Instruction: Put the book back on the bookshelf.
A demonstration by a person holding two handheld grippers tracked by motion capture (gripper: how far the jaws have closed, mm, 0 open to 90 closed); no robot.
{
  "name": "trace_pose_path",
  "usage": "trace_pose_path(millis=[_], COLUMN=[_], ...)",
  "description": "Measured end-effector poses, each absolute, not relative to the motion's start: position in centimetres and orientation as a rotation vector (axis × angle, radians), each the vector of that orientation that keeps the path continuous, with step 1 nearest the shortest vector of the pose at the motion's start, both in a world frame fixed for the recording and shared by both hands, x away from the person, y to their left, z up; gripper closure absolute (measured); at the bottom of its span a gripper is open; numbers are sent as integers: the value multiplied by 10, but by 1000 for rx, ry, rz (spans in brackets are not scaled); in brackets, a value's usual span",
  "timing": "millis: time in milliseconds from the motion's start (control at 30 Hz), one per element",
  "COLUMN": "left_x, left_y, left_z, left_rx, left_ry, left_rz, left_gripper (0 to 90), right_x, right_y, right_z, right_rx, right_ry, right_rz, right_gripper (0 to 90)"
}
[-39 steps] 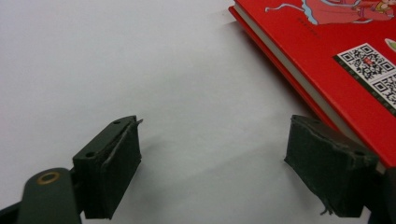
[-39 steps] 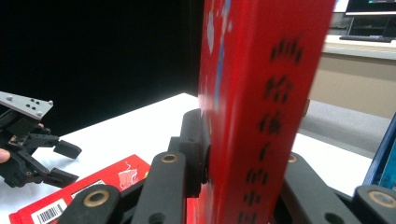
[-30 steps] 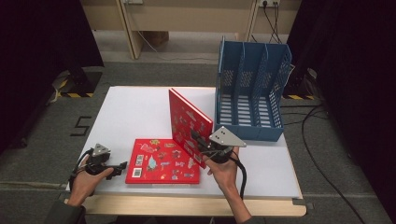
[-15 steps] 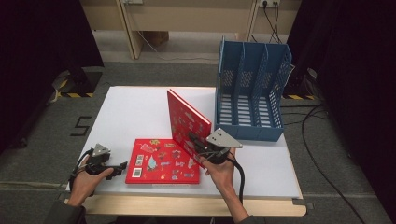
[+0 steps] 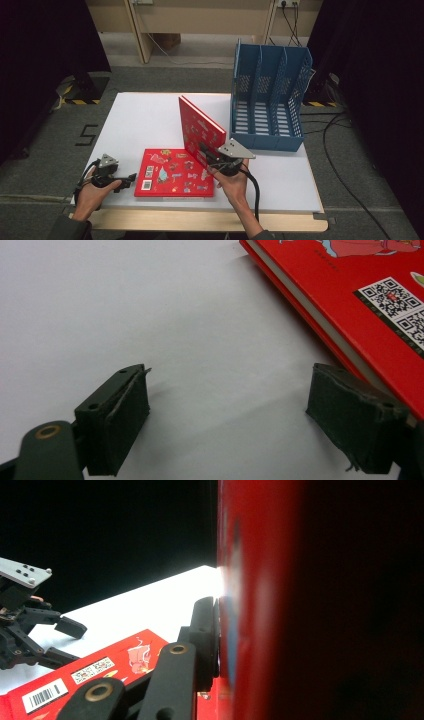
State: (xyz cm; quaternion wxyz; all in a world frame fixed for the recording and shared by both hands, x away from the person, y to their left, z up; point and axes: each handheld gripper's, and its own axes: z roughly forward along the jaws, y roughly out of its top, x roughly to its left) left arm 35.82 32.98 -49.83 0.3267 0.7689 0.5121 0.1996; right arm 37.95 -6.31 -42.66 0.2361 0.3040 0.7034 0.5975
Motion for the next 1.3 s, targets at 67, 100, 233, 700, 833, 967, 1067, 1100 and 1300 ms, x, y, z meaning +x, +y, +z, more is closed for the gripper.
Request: trace_pose_path(millis=[67,100,233,700,833,967,1067,1100,1300], left_x=[358,359,358,358,358,358,358,358,358], left_y=[330,330,330,330,329,329,329,329,329], left_z=[-498,-498,-499,-499,-499,-498,-498,-498,-498], left_rx=[2014,2014,2012,2013,2012,2015,2019,2018,2016], left_ry=[1341,1341,1342,1340,1339,1337,1333,1333,1335], left_rz=[522,522,521,521,522,520,520,519,518], left_gripper=[156,155,155,153,154,154,155,155,154], right_x=[380,380,380,381,380,380,380,380,380], right_y=[-62,-62,-61,-61,-60,-59,-59,-60,-69], right_z=[-427,-427,-428,-435,-434,-431,-430,-430,-423], right_rx=[834,824,811,820,805,800,803,807,835], right_ry=[1935,1925,1915,1924,1920,1936,1933,1931,1917], right_rz=[1640,1645,1635,1637,1638,1626,1634,1637,1655], right_gripper=[730,730,730,764,781,788,790,791,793])
